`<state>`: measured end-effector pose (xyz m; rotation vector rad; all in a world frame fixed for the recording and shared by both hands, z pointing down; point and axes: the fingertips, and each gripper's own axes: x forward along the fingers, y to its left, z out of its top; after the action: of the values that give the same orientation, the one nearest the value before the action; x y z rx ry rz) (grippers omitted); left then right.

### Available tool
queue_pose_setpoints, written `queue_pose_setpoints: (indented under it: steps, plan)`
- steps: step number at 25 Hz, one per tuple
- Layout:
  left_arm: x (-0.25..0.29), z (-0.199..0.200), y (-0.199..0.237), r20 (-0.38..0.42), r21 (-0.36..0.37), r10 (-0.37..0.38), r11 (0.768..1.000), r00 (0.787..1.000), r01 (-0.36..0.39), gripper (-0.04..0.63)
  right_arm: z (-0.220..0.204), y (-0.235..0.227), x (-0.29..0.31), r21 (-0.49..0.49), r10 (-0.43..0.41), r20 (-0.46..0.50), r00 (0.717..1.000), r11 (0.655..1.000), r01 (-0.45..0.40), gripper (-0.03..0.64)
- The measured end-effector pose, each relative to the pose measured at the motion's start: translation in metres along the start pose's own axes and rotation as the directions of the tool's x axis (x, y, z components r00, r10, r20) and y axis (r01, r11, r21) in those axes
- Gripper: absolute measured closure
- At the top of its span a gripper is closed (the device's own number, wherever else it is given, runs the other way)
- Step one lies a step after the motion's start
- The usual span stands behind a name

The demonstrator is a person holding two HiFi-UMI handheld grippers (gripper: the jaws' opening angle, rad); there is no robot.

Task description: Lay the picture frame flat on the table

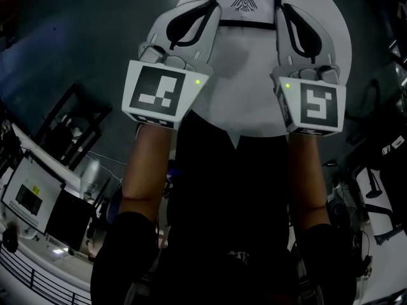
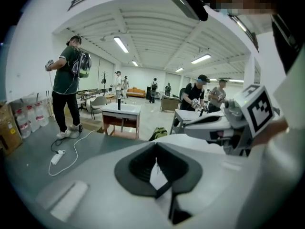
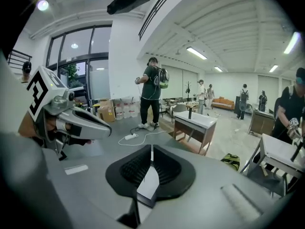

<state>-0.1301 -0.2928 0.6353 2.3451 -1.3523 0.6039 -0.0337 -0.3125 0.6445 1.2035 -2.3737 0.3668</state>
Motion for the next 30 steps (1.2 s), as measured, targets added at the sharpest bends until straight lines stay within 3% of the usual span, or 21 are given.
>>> queue_pose_setpoints:
  steps: [6, 9, 13, 15, 20, 25, 30]
  plan:
    - [-0.044, 0.063, -0.022, 0.081, 0.035, -0.017, 0.999, 0.997, 0.014, 0.592, 0.064, 0.010, -0.047, -0.021, 0.091, 0.125, 0.988, 0.996, -0.090, 0.618]
    - [-0.071, 0.099, -0.039, 0.135, 0.026, -0.067, 0.998, 0.989, 0.064, 0.592, 0.112, 0.012, -0.084, -0.047, 0.168, 0.235, 0.957, 0.986, -0.161, 0.618]
    - [-0.113, 0.156, -0.054, 0.199, 0.034, -0.042, 0.999, 0.979, 0.036, 0.592, 0.170, 0.000, -0.133, -0.077, 0.184, 0.298, 0.936, 0.983, -0.169, 0.618]
    - [-0.138, 0.187, -0.067, 0.259, 0.036, -0.032, 0.999, 0.965, 0.023, 0.592, 0.187, -0.007, -0.161, -0.107, 0.203, 0.302, 0.932, 0.978, -0.178, 0.618]
    - [-0.206, 0.247, -0.100, 0.371, 0.013, -0.013, 1.000, 0.929, 0.008, 0.592, 0.230, -0.006, -0.235, -0.170, 0.297, 0.358, 0.885, 0.953, -0.252, 0.618]
    - [-0.291, 0.268, -0.115, 0.414, 0.058, 0.023, 0.997, 0.910, -0.051, 0.592, 0.260, 0.029, -0.297, -0.236, 0.398, 0.386, 0.832, 0.915, -0.328, 0.618]
    - [-0.372, 0.255, -0.121, 0.430, 0.057, 0.076, 0.992, 0.900, -0.112, 0.592, 0.270, 0.065, -0.353, -0.257, 0.439, 0.407, 0.801, 0.896, -0.361, 0.618]
